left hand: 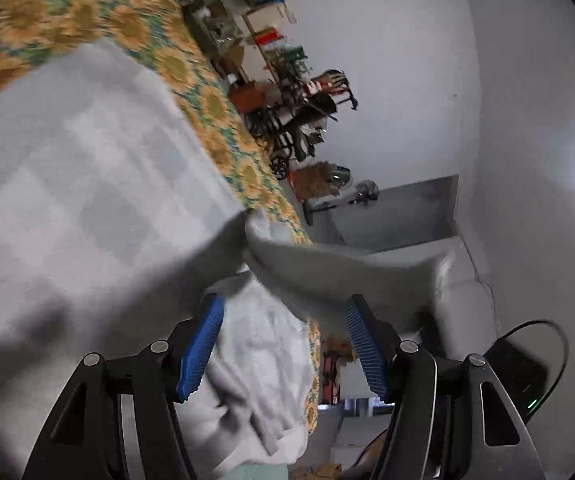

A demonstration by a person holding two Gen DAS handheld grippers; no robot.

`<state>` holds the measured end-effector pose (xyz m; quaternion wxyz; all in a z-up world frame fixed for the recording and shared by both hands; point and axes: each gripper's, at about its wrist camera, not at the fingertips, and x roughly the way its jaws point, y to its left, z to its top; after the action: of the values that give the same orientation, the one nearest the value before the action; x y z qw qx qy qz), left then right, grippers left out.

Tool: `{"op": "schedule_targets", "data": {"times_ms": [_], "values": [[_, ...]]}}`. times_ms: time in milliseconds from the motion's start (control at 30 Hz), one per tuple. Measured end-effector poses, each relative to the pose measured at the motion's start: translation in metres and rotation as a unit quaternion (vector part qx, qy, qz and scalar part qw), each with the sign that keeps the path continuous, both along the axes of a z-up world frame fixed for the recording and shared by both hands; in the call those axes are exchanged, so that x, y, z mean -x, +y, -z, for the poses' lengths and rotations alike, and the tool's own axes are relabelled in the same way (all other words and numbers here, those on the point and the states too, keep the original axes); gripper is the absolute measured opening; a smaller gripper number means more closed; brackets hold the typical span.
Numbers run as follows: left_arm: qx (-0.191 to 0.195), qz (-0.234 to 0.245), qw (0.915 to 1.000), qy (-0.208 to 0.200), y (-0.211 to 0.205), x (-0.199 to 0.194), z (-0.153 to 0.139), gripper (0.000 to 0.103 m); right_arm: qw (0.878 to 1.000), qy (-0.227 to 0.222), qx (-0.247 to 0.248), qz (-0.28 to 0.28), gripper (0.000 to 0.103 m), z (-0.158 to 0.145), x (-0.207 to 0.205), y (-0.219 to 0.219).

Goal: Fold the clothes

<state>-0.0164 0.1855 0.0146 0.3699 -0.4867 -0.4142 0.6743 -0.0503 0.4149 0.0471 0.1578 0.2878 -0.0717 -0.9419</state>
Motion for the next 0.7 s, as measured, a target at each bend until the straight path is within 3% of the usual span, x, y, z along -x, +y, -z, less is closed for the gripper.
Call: {"op": "schedule_targets", "data": {"times_ms": [100, 233, 267, 333, 400, 500, 600, 667, 700], "values": [[0.017, -0.001, 0.9997, -0.019, -0.02, -0.005, 0.01, 0.064, 0.997, -0.074, 0.022, -0.004, 0.01, 0.054, -0.009, -0.023], [0.045, 0.006, 0.9987, -0.023, -0.026, -0.011, 0.021, 0.065, 0.984, -0.161, 0.053, 0.045, 0.023, 0.114, -0.014, -0.02], [0.058, 0.012, 0.9981, -0.02, -0.025, -0.012, 0.022, 0.065, 0.981, -0.172, 0.067, 0.058, 0.026, 0.123, -0.019, -0.016], [0.083, 0.025, 0.9961, -0.015, -0.022, -0.015, 0.025, 0.065, 0.974, -0.184, 0.103, 0.083, 0.042, 0.135, -0.03, -0.007], [0.109, 0.039, 0.9932, -0.007, -0.018, -0.018, 0.028, 0.065, 0.966, -0.183, 0.141, 0.112, 0.048, 0.139, -0.041, 0.004], [0.158, 0.086, 0.9822, 0.053, 0.004, -0.027, 0.017, 0.065, 0.957, -0.172, 0.17, 0.159, 0.052, 0.136, -0.054, 0.018], [0.201, 0.13, 0.9605, 0.141, 0.031, -0.046, -0.004, 0.065, 0.951, -0.154, 0.169, 0.208, 0.054, 0.121, -0.059, 0.037], [0.246, 0.159, 0.9311, 0.217, 0.051, -0.067, -0.015, 0.065, 0.945, -0.146, 0.169, 0.24, 0.059, 0.113, -0.062, 0.051], [0.28, 0.174, 0.9042, 0.271, 0.063, -0.084, -0.021, 0.065, 0.941, -0.142, 0.17, 0.256, 0.061, 0.11, -0.063, 0.061]]}}
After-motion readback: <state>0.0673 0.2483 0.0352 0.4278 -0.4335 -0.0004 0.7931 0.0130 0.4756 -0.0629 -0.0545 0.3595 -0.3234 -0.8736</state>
